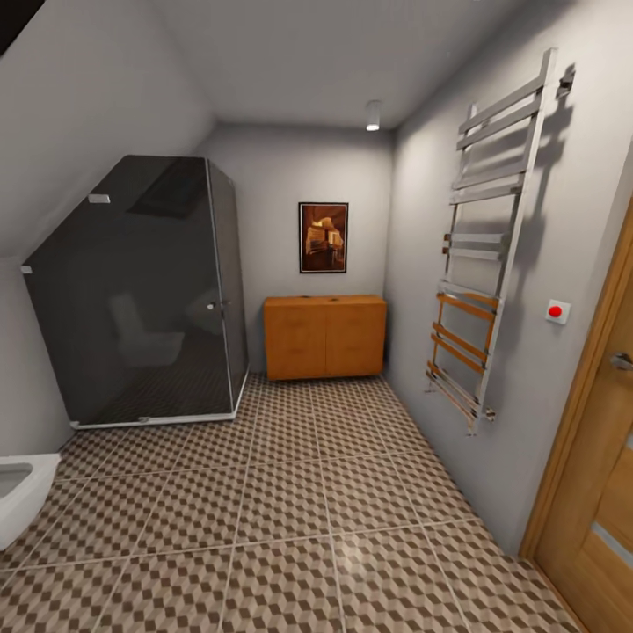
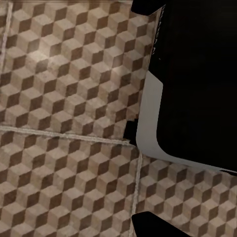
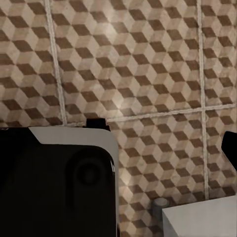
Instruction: Take the four mousetraps from the cabinet in the bathroom and place them on the bathroom floor. Make sure all four end up on the same floor surface, and ensure that at least two of them are either under or directly next to the same bathroom sink.
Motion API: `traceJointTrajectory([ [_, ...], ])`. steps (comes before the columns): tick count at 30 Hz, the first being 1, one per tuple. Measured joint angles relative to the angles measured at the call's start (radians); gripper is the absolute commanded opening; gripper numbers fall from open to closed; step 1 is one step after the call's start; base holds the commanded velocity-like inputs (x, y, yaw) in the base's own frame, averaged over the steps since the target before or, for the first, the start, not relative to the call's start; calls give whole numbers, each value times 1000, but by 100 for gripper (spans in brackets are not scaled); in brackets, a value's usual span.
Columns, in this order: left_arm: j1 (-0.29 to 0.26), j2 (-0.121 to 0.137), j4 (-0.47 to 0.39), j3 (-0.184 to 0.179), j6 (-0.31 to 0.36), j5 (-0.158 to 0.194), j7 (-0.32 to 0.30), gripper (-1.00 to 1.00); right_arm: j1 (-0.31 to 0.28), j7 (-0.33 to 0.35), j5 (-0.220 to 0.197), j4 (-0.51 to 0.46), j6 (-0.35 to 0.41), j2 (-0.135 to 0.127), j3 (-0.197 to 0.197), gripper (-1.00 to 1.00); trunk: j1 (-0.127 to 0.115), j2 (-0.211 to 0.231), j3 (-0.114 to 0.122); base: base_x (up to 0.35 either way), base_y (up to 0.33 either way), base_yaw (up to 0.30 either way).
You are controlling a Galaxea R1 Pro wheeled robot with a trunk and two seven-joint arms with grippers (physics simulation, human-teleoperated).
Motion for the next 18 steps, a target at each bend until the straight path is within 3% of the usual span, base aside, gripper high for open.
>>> traceJointTrajectory([
  [18,0,0,0,0,0,0,0,100,0,-8,-6,0,6,0,-4,100,0,0,0,321,0,0],
])
